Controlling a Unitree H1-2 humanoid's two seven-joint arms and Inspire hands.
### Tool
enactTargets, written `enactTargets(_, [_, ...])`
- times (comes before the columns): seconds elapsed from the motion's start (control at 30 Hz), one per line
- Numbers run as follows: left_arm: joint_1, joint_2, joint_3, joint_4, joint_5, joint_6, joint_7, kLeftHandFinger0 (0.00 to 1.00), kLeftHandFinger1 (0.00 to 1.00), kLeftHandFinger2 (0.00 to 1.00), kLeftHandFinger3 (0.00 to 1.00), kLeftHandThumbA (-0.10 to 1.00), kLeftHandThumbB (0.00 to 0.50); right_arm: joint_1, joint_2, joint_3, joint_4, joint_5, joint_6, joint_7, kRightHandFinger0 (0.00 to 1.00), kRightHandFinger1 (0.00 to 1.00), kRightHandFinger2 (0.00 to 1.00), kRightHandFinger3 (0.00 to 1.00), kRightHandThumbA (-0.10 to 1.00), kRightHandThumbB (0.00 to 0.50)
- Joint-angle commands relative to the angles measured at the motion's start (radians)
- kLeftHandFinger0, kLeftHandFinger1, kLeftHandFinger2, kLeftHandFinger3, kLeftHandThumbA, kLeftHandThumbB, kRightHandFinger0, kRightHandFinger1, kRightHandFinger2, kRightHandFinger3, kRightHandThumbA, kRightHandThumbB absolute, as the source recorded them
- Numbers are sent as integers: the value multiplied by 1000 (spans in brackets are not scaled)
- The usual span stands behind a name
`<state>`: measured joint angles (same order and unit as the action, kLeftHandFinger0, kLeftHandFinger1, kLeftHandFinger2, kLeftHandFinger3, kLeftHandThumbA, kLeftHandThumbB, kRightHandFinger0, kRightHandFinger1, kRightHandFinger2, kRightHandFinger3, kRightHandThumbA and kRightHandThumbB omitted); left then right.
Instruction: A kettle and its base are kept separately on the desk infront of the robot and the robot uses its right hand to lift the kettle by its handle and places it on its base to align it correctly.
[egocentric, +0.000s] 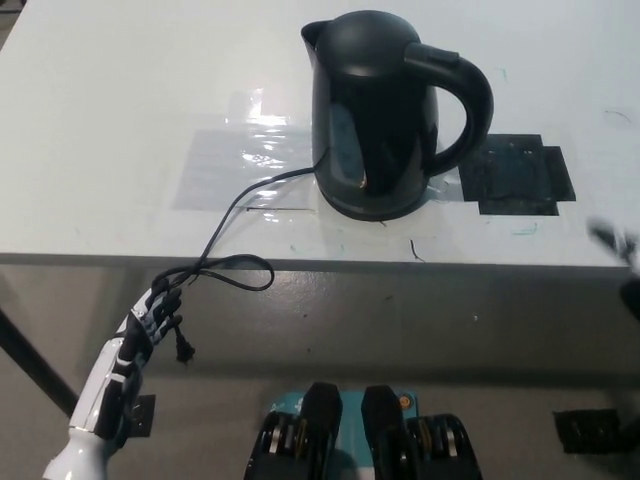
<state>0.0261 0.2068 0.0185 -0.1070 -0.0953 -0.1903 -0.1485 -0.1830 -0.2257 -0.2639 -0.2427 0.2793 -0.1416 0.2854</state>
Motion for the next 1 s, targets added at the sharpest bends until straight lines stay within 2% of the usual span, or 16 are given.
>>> enactTargets(0.0, [-21,13,12,-16,-6,-33,-7,1000,1000,1000,1000,1000,100,68,-19,2,-36,-52,-117,-4,1000,1000,1000,1000,1000,477])
enactTargets(0.17, [-24,15,14,-21,-10,-24,-7,1000,1000,1000,1000,1000,120,139,18,45,14,-40,-144,2,1000,1000,1000,1000,1000,448])
enactTargets(0.2, [-24,15,15,-21,-12,-22,-8,1000,1000,1000,1000,1000,114,151,24,56,28,-43,-161,5,1000,1000,1000,1000,1000,427])
enactTargets(0.27, [-25,15,16,-21,-13,-23,-8,1000,1000,1000,1000,1000,107,160,25,66,45,-45,-181,9,1000,1000,1000,1000,1000,419])
enactTargets(0.47, [-31,16,18,-18,-14,-25,-9,1000,1000,1000,1000,1000,118,204,52,113,127,-106,-207,-18,1000,1000,1000,1000,1000,423])
enactTargets(0.57, [-25,18,18,-22,-13,-18,-11,1000,1000,1000,1000,1000,118,208,60,127,175,-128,-234,-22,1000,1000,1000,1000,1000,366])
enactTargets(0.67, [-23,19,22,-20,-17,-25,-11,1000,1000,1000,1000,1000,101,192,64,146,228,-126,-258,-13,1000,1000,1000,1000,1000,342])
enactTargets(0.77, [-23,19,22,-22,-16,-19,-10,1000,1000,1000,1000,1000,108,186,63,156,254,-124,-260,-10,1000,1000,1000,1000,1000,356])
enactTargets(0.83, [-33,16,19,-16,-9,-17,-9,1000,1000,1000,1000,1000,112,186,60,162,269,-135,-249,-17,1000,1000,1000,1000,1000,395])
enactTargets(0.93, [-34,18,19,-16,-11,-18,-12,1000,1000,1000,1000,1000,114,200,63,171,278,-156,-267,-23,1000,1000,1000,1000,1000,396])
enactTargets(0.97, [-37,19,19,-16,-5,-17,-9,1000,1000,1000,1000,1000,108,214,64,176,286,-164,-277,-22,1000,1000,1000,1000,1000,410])
